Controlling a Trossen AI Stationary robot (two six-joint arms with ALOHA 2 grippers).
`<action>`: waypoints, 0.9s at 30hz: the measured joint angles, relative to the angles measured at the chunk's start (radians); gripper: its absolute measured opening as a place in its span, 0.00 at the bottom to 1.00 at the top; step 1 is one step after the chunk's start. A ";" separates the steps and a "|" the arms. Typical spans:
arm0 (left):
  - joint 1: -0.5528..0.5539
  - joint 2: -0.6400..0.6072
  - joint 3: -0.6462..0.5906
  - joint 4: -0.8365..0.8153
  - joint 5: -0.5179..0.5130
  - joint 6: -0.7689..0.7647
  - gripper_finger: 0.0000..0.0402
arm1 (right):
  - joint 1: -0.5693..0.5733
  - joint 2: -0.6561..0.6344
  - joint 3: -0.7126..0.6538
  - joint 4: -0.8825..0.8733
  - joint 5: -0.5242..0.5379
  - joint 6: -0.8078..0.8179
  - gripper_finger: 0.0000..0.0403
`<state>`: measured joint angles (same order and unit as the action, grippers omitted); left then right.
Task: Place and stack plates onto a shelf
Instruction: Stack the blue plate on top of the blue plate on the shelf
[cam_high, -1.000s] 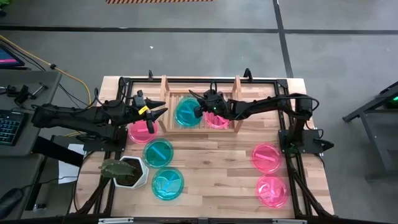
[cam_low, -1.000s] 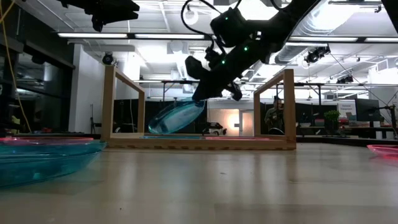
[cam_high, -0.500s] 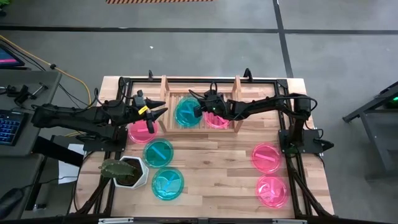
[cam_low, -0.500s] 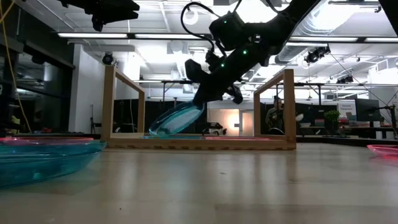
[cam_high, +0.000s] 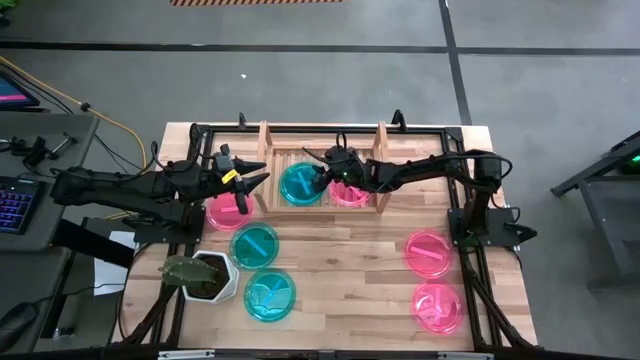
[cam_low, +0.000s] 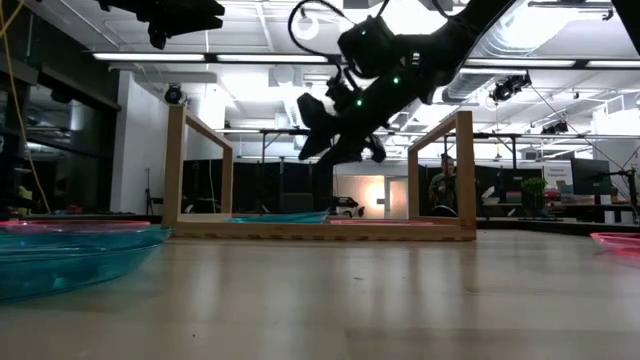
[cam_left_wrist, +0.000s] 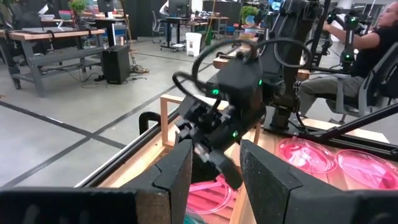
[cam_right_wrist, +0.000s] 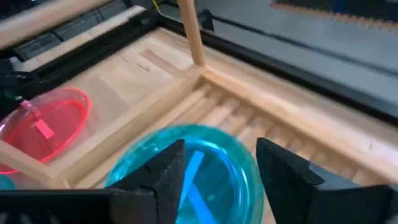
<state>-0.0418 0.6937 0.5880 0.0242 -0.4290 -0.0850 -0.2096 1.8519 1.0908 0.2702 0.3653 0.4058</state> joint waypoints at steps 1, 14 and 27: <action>0.000 0.000 0.000 0.000 0.000 0.000 0.32 | 0.000 -0.015 0.000 -0.012 0.000 -0.019 0.46; 0.000 0.039 0.000 0.029 -0.001 0.000 0.32 | 0.069 -0.308 0.000 -0.338 -0.180 -0.204 0.43; 0.000 0.155 0.000 0.117 0.014 0.009 0.32 | 0.451 -0.367 0.001 -0.578 0.146 -0.135 0.05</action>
<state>-0.0422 0.8491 0.5880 0.1408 -0.4152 -0.0761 0.2417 1.4846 1.0916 -0.3074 0.5114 0.2711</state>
